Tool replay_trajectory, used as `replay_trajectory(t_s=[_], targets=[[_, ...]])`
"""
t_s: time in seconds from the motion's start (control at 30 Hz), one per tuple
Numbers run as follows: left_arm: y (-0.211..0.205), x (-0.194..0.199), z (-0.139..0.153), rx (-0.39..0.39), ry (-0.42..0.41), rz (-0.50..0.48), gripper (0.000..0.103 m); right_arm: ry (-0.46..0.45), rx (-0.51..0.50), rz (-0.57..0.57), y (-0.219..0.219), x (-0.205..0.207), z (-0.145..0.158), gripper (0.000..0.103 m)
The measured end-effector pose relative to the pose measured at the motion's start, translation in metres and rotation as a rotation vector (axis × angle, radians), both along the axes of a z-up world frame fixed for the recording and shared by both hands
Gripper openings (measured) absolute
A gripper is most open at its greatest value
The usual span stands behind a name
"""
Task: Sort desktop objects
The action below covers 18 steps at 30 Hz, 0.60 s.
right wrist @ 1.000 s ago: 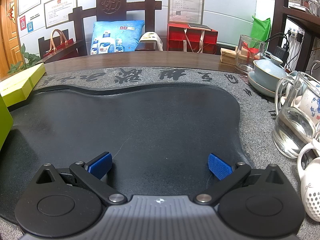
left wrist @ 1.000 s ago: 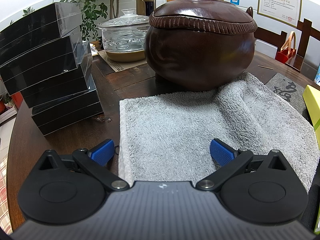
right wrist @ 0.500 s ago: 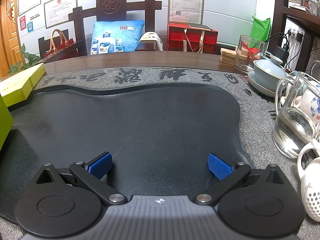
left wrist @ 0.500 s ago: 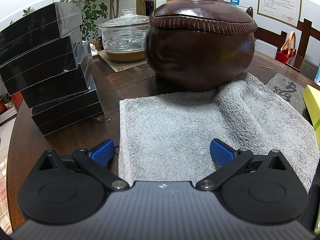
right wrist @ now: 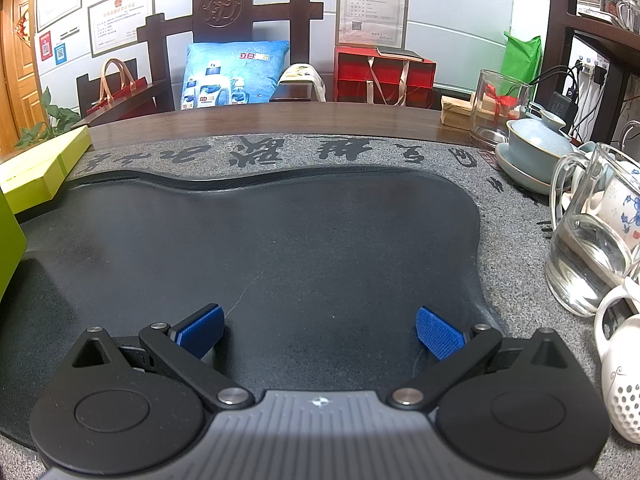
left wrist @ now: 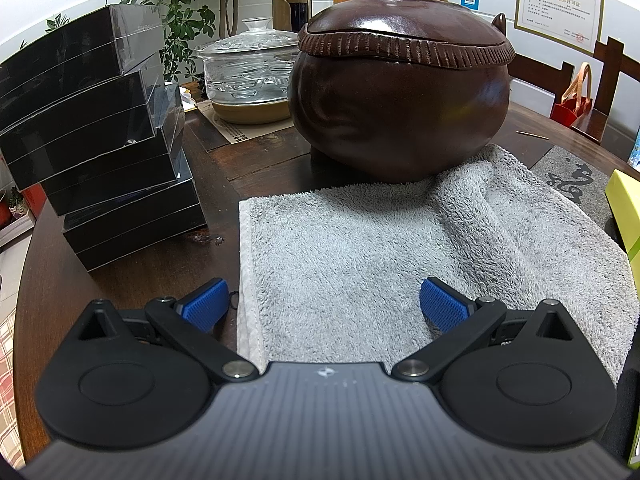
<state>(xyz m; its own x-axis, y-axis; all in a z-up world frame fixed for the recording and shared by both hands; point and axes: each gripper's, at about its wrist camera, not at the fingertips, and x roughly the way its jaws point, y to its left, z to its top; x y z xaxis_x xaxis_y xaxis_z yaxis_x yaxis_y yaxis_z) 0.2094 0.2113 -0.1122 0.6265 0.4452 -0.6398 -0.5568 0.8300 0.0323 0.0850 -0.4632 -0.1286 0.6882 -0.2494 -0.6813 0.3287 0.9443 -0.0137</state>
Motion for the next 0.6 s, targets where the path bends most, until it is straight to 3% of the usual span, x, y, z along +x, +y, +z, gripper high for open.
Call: replay_trajectory(t_s=[0.37, 0.6], targets=[[-0.004, 0.007, 0.002, -0.017, 0.018, -0.017, 0.103, 0.003, 0.004, -0.003, 0.001, 0.001, 0.0, 0.103], [-0.004, -0.003, 0.012, -0.127, 0.008, -0.032, 0.103, 0.021, 0.052, 0.003, 0.014, 0.002, 0.007, 0.103]])
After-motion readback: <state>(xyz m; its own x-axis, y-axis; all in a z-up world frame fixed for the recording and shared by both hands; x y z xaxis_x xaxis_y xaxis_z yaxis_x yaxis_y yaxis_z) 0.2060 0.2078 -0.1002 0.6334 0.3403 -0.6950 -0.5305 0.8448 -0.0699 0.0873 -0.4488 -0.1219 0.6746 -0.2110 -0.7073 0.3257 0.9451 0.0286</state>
